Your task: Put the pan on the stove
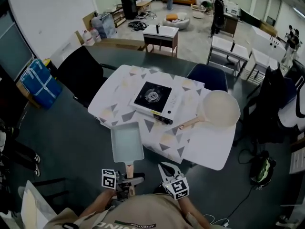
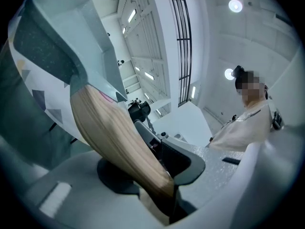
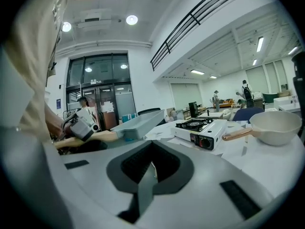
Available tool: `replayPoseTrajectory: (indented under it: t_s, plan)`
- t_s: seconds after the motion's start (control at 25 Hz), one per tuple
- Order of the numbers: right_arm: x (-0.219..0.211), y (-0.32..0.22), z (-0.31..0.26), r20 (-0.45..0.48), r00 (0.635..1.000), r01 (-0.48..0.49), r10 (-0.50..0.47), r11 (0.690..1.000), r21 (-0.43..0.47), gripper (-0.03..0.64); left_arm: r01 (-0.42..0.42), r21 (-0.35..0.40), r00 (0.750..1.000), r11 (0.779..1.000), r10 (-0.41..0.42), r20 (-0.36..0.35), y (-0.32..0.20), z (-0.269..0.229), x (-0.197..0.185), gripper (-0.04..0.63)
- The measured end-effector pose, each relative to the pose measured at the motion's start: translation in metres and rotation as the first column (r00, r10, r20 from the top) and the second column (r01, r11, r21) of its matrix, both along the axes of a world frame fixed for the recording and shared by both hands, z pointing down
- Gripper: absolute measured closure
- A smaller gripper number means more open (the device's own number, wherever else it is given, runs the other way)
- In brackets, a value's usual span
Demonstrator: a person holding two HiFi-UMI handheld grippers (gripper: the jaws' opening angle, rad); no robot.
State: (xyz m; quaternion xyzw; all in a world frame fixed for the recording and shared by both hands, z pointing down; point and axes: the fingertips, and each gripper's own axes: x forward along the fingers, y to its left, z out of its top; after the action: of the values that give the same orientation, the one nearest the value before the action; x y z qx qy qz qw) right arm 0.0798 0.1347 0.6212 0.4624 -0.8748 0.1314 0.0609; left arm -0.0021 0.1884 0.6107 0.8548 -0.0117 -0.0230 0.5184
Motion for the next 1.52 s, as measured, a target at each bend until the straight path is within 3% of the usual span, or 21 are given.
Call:
replayPoseTrajectory:
  t_s: [0.2, 0.52, 0.84, 1.04, 1.24, 1.52]
  plan:
    - [0.028, -0.048, 0.015, 0.021, 0.997, 0.076, -0.075, 0.997, -0.014, 0.617, 0.038, -0.027, 0.999, 0.999, -0.038, -0.011, -0.048, 0.011, 0.044, 0.459]
    - [0.034, -0.111, 0.033, 0.008, 0.994, 0.107, -0.107, 0.994, -0.033, 0.617, 0.051, -0.015, 0.998, 0.999, -0.051, 0.034, -0.098, 0.02, 0.049, 0.46]
    - [0.018, -0.18, 0.03, -0.052, 0.998, 0.017, -0.019, 0.999, -0.036, 0.617, 0.01, -0.029, 0.999, 1.0, -0.009, 0.031, -0.168, 0.029, 0.018, 0.459]
    - [0.002, -0.241, 0.006, -0.091, 0.994, -0.062, 0.064, 0.998, 0.02, 0.617, -0.054, -0.001, 0.998, 0.999, 0.054, 0.024, -0.226, 0.02, -0.014, 0.457]
    - [-0.012, -0.295, -0.009, -0.111, 0.978, -0.167, 0.175, 0.983, 0.072, 0.617, -0.124, 0.022, 0.992, 0.992, 0.124, 0.015, -0.278, 0.019, -0.041, 0.457]
    - [-0.038, -0.336, 0.009, -0.136, 0.949, -0.28, 0.285, 0.958, 0.055, 0.617, -0.229, 0.036, 0.973, 0.973, 0.228, 0.016, -0.332, 0.041, -0.08, 0.456]
